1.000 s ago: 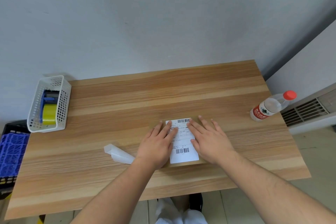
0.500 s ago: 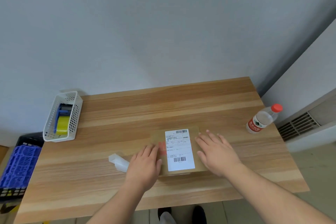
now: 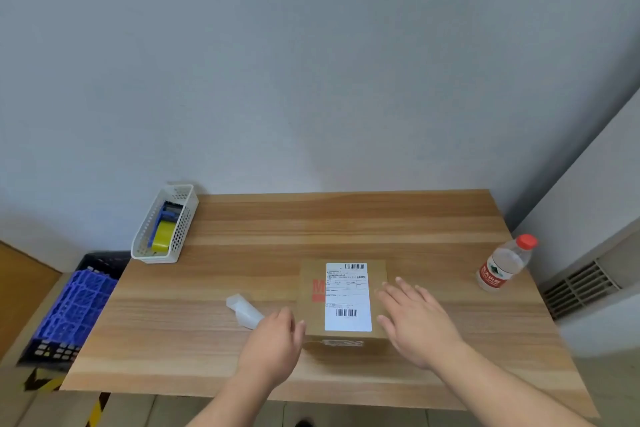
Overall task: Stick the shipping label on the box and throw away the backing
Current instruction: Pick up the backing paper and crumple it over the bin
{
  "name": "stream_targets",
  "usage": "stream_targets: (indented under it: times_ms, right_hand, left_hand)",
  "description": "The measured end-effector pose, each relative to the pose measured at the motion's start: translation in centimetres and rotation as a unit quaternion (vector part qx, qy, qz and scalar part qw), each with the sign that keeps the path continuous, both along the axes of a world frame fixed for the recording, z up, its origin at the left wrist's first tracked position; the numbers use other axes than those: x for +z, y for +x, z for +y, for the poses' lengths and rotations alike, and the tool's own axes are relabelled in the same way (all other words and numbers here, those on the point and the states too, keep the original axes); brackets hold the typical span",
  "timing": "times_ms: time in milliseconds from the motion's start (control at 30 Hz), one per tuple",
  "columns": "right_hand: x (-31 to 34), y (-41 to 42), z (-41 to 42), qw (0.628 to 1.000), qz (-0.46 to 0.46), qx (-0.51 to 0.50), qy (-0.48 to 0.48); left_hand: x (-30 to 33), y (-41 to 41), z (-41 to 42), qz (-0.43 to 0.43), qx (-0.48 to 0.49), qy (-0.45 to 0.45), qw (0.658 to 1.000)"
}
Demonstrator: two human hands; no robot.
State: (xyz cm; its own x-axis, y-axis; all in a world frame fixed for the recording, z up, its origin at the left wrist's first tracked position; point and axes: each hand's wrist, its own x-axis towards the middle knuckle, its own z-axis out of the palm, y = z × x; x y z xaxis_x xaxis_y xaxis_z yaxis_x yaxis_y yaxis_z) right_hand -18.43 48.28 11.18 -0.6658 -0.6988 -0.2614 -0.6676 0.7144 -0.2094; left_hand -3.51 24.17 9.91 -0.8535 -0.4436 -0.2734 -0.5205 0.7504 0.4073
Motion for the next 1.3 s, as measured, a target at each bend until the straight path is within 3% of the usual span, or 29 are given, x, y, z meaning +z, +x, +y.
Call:
stream_targets:
  times_ms: [300,733,1300]
  right_hand:
    - [0.4,5.0,-3.5,0.999,0.018,0.038,0.001]
    - [-0.4,14.4,-18.6,0.994,-0.009,0.11,0.016]
    - [-9.3,10.3,-31.3,0.992,-0.093,0.076,0.04]
  left_hand:
    - [-0.2,6.2,-2.1,-0.001,0.069,0.0,0.998]
    - [-1.1,19.5,-11.2,0.011,0.19,0.05,0.98]
    - [-5.9,18.4,-16.2,0.022,0.342,0.137,0.93]
